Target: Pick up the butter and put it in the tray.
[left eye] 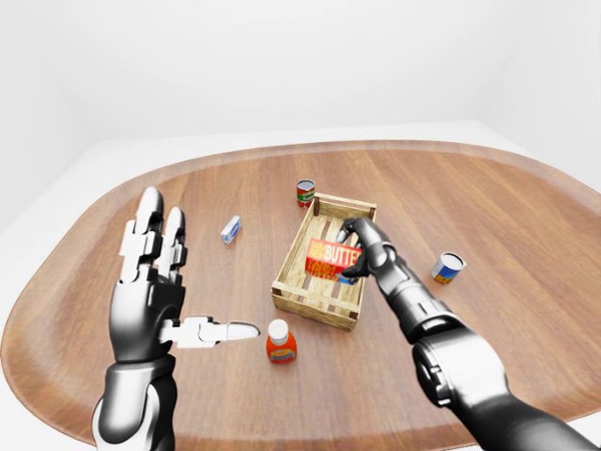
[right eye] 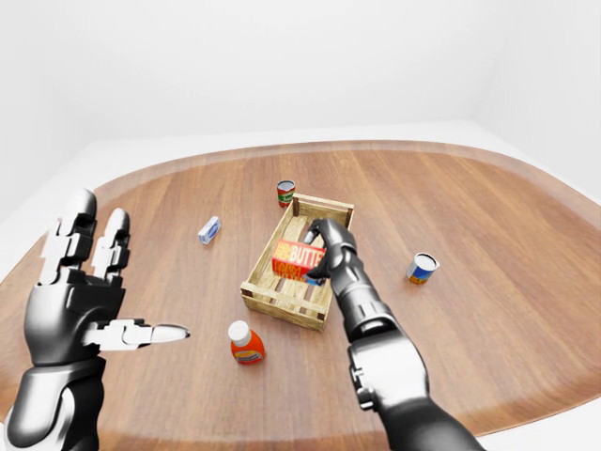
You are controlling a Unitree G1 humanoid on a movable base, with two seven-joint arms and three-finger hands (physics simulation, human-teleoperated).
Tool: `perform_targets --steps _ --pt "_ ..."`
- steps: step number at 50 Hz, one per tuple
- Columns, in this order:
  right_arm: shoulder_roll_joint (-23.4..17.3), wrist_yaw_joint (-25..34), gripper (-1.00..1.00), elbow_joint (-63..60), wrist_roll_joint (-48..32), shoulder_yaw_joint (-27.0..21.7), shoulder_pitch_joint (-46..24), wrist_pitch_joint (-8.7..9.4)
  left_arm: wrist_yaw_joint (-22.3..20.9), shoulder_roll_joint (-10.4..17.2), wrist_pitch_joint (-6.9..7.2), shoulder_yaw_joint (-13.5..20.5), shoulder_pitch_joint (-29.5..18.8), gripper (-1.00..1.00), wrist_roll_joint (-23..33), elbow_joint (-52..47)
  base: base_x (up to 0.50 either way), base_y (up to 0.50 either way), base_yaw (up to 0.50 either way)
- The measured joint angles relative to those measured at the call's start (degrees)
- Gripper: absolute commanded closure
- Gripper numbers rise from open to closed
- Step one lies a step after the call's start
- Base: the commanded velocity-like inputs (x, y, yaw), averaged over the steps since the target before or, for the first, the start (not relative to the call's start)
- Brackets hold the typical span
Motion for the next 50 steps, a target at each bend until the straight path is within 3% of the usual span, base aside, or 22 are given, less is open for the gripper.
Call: perform_targets --steps 43,44,45,50 --pt "0.7 -1.4 1.00 0.5 -0.6 -0.8 1.3 0.00 -0.1 -0.1 0.00 -0.3 0.2 -1.00 0.1 -0.2 0.00 0.00 0.00" --pt "0.7 -1.4 -0.40 0.5 -0.5 -0.8 1.3 0.00 -0.1 -0.1 0.00 -0.3 0.2 -1.00 0.1 -0.2 0.00 0.00 0.00" --pt "0.7 -1.4 -1.00 0.5 -0.4 -0.9 1.3 0.00 -0.2 -0.1 0.00 -0.3 0.2 -1.00 0.1 -0.2 0.00 0.00 0.00" --pt "0.8 -1.7 -1.00 0.0 0.2 -1.5 1.1 0.00 -0.2 -0.1 0.00 -0.3 0.3 -1.00 0.1 -0.2 0.00 0.00 0.00"
